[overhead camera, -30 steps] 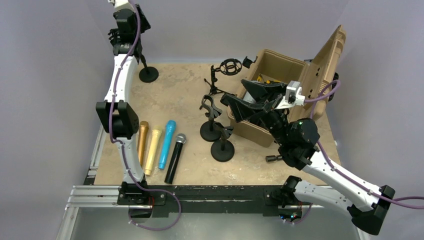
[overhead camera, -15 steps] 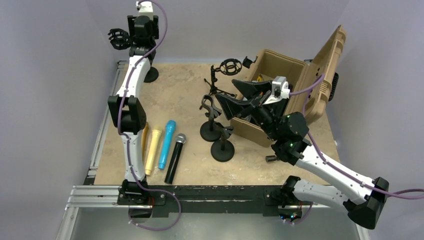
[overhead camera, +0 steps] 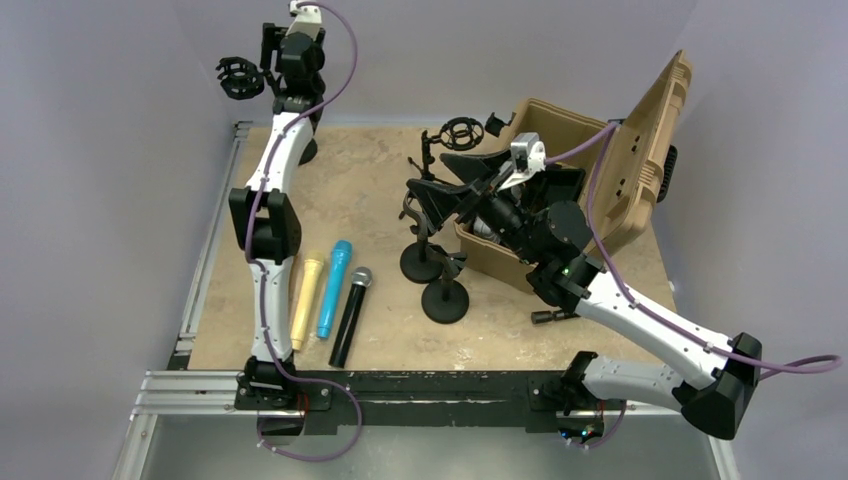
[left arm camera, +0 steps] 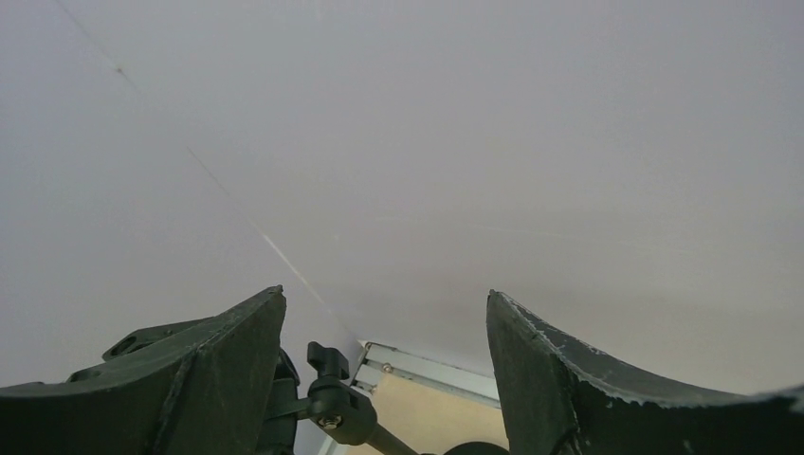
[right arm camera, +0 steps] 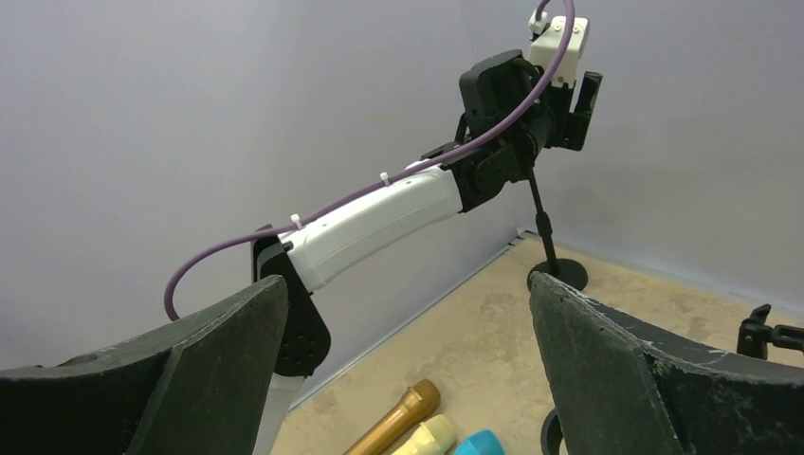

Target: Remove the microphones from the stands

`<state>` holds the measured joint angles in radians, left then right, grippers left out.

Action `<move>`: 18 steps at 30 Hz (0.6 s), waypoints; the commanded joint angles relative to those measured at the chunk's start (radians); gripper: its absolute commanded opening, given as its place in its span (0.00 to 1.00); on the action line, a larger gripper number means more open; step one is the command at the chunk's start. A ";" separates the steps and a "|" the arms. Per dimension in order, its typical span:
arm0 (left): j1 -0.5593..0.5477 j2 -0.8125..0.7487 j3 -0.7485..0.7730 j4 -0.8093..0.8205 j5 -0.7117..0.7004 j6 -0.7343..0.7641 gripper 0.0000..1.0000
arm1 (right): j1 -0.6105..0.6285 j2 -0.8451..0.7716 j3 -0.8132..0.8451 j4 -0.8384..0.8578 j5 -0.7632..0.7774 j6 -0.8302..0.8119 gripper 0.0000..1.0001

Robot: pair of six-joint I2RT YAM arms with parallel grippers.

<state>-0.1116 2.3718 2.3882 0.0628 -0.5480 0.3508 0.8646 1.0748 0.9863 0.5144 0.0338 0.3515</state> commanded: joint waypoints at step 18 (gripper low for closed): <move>0.038 0.060 0.072 0.004 -0.037 -0.095 0.76 | -0.001 -0.036 0.070 0.009 -0.021 0.120 0.95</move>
<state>-0.0799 2.4199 2.4111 0.0757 -0.6029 0.2970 0.8646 1.0691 1.0203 0.4946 0.0307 0.4526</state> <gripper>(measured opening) 0.760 0.957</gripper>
